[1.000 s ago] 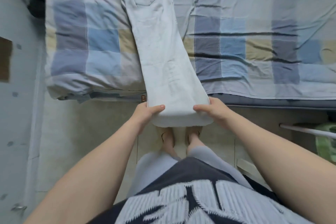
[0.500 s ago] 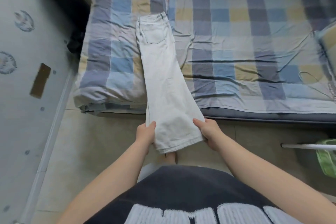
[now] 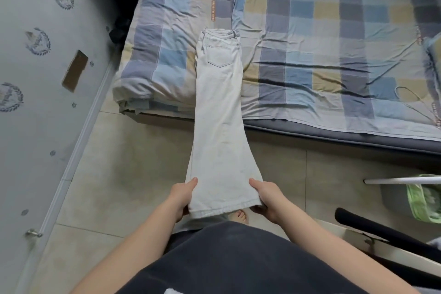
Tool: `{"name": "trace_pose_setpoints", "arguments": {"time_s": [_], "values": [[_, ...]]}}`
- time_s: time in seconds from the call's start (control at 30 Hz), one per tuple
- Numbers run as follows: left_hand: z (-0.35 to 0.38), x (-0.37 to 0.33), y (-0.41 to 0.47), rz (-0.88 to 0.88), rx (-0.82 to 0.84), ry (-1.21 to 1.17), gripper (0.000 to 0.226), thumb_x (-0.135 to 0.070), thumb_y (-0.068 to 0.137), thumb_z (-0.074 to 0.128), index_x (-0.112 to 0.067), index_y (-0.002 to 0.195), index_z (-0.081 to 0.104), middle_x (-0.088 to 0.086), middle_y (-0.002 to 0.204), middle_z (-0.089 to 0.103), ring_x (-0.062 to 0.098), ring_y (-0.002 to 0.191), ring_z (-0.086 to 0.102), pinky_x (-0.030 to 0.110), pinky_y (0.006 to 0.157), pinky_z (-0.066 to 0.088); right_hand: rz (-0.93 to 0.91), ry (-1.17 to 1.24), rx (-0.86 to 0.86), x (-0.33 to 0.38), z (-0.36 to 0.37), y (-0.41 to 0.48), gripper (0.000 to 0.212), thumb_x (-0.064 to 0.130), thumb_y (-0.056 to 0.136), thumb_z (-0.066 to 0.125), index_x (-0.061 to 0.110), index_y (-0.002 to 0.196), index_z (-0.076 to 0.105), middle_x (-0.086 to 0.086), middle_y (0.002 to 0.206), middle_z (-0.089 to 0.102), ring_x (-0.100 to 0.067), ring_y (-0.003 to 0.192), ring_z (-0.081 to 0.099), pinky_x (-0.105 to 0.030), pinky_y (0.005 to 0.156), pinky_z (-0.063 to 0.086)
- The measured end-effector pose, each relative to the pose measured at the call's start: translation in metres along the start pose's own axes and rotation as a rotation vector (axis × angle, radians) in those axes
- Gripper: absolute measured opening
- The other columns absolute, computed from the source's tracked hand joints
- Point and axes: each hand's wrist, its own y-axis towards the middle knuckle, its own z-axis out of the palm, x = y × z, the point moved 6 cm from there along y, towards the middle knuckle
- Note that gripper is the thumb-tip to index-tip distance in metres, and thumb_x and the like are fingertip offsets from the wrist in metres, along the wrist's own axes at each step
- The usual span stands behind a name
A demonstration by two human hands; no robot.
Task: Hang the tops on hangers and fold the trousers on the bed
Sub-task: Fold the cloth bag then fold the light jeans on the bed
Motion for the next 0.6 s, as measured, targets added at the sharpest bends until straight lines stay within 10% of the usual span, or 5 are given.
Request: {"name": "trace_pose_setpoints", "arguments": {"time_s": [0.43, 0.6], "values": [[0.008, -0.122, 0.012, 0.160, 0.081, -0.286, 0.033, -0.031, 0.094, 0.063, -0.012, 0.120, 0.068, 0.006, 0.104, 0.078, 0.031, 0.095, 0.075, 0.050, 0.092, 0.058, -0.180, 0.111, -0.005, 0.134, 0.023, 0.001, 0.014, 0.020, 0.099, 0.059, 0.010, 0.106, 0.066, -0.008, 0.094, 0.070, -0.022, 0.081, 0.064, -0.032, 0.065, 0.053], [0.016, -0.217, 0.036, 0.181, 0.136, -0.374, 0.028, -0.024, 0.095, 0.057, -0.006, 0.111, 0.072, 0.012, 0.106, 0.077, 0.033, 0.100, 0.073, 0.044, 0.081, 0.060, -0.229, 0.119, -0.039, 0.227, 0.045, 0.030, 0.014, 0.020, 0.098, 0.061, 0.011, 0.105, 0.067, -0.008, 0.089, 0.070, -0.023, 0.080, 0.064, -0.037, 0.072, 0.054]]}}
